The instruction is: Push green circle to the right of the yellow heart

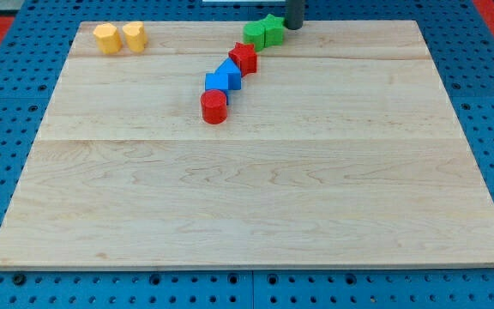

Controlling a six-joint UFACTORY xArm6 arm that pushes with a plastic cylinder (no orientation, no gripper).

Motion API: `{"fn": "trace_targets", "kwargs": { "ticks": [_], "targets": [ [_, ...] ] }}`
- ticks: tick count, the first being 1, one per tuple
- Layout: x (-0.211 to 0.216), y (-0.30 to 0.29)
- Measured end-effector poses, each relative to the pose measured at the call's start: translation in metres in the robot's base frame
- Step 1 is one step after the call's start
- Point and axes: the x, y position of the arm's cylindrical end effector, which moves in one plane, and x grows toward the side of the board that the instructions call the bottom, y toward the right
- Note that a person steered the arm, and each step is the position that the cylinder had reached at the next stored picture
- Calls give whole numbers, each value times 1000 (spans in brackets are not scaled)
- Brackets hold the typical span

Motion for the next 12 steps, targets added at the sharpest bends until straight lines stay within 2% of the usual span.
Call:
{"fn": "trace_targets", "kwargs": {
  "ticks": [1, 2, 3, 4, 5, 6, 7, 8, 9, 10, 11, 12],
  "targets": [
    [42, 0],
    [62, -6],
    [57, -47],
    [38, -59],
    [30, -119],
    [18, -132],
    [14, -114],
    [6, -192],
    [-4, -202],
    [-12, -182],
    [-11, -117],
    [-11, -115]
  ]
}}
